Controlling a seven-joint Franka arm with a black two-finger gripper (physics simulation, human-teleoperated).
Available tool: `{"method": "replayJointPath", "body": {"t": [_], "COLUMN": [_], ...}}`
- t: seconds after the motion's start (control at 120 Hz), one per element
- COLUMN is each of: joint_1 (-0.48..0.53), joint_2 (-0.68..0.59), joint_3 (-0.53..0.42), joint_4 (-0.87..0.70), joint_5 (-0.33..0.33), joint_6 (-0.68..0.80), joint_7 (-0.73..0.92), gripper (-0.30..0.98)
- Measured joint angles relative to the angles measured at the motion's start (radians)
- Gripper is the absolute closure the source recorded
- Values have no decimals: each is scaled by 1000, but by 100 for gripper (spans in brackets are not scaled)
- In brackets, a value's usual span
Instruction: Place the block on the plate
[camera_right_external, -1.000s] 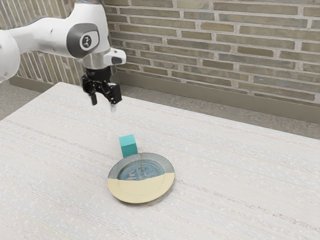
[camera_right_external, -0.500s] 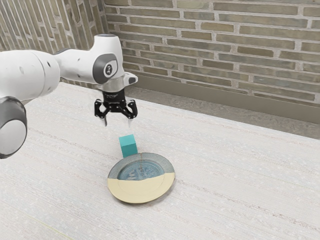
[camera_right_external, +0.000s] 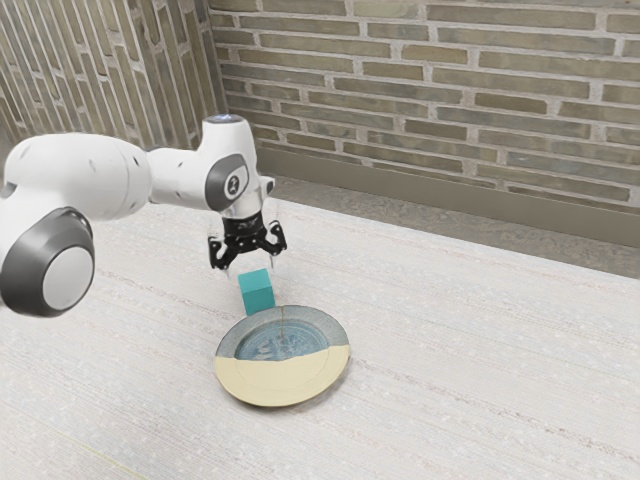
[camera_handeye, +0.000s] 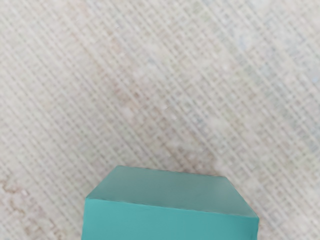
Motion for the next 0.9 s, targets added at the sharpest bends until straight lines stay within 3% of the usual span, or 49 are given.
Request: {"method": "replayJointPath", "body": {"t": [0.192, 0.542, 0.9], "joint_1": [48, 67, 75], "joint_2": [24, 6, -31], "joint_3": [-62, -120, -125], "joint_4": [-10, -73, -114], "joint_5": [50, 63, 64], "joint_6": [63, 92, 81], "joint_7": [-68, -141, -181], "gripper": [0, 1, 24]}}
